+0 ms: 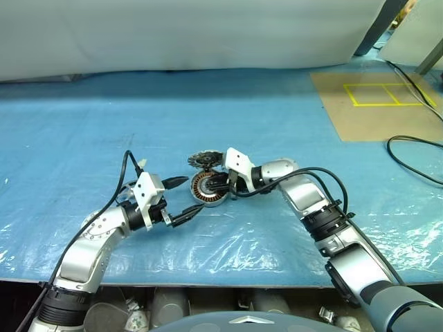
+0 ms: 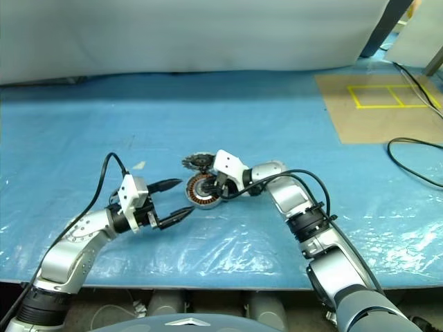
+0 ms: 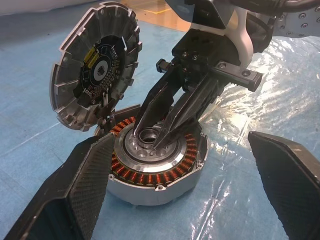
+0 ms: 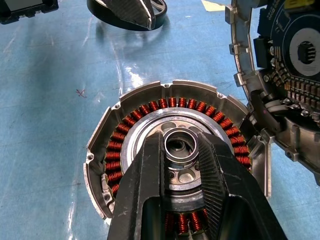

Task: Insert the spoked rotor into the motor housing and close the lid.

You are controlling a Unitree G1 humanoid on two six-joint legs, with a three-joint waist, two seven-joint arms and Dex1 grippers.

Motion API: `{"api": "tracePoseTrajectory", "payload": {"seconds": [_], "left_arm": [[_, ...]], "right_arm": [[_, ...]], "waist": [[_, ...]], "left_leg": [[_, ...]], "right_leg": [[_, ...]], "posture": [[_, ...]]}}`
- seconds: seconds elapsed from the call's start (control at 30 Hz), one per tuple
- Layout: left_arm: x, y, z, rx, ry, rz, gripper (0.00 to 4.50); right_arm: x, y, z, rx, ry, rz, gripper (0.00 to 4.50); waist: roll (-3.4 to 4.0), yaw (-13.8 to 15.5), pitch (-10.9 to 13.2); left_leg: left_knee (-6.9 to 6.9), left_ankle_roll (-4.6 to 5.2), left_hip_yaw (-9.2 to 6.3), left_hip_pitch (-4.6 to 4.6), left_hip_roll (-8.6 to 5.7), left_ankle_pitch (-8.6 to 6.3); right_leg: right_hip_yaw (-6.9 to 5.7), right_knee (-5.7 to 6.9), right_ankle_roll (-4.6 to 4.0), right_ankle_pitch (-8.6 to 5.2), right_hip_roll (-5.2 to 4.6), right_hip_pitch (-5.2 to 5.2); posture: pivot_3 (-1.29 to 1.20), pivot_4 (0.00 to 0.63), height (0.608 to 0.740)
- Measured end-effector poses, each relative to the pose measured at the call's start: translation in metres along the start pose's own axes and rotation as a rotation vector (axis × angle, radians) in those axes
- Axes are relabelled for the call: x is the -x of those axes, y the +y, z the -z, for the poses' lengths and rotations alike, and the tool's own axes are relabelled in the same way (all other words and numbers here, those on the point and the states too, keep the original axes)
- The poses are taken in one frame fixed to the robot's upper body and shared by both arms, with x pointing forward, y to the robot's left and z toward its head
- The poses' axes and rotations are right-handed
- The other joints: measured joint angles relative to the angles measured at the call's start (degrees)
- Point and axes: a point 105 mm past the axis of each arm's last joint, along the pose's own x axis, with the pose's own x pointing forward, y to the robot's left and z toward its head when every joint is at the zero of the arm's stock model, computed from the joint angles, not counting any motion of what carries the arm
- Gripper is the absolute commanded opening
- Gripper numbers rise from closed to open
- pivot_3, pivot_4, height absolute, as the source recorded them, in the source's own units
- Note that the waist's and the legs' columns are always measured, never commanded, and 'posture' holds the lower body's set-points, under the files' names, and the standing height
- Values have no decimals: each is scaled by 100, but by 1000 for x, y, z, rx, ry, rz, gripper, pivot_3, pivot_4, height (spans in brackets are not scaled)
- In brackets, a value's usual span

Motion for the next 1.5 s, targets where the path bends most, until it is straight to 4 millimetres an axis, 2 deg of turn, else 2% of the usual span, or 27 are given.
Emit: {"api": "tracePoseTrajectory", "payload": {"seconds": [0.23,0.43,0.8,0.9,1.07,1.1,1.5], "left_arm": [[0,0,0,-1,0,0,4500],[0,0,0,-1,0,-1,4500],[0,0,0,-1,0,0,4500],[0,0,0,-2,0,0,4500],[0,0,0,-2,-1,0,4500],[0,0,0,-2,-1,0,4500],[0,1,-1,-2,-1,-4,4500]], "right_arm": [[0,0,0,0,-1,0,581],[-2,0,-1,8,-2,6,2508],[7,-4,-2,-56,-29,9,2508],[9,-5,-11,-103,-85,8,1958],[7,0,-15,-118,-97,-21,243],[6,1,-14,-116,-94,-25,49],[-8,-1,-4,-103,-54,21,49]], "waist": [[0,0,0],[0,-1,0],[0,2,0],[0,-2,0],[0,2,0],[0,2,0],[0,0,0]], "left_leg": [[0,0,0,0,0,0],[0,0,0,0,0,0],[1,0,0,-1,0,0],[0,0,0,0,1,0],[0,0,0,-1,0,0],[0,0,0,-1,0,0],[0,0,0,-2,0,0]], "right_leg": [[0,0,2,1,0,0],[0,0,0,0,0,1],[0,0,3,2,0,1],[0,0,3,2,1,0],[-1,-1,2,1,0,0],[-1,-1,1,1,0,0],[-1,0,1,1,0,-1]], "posture": [[0,150,740],[0,150,740],[0,150,740],[0,150,740],[0,150,740],[0,150,740],[0,150,740]]}}
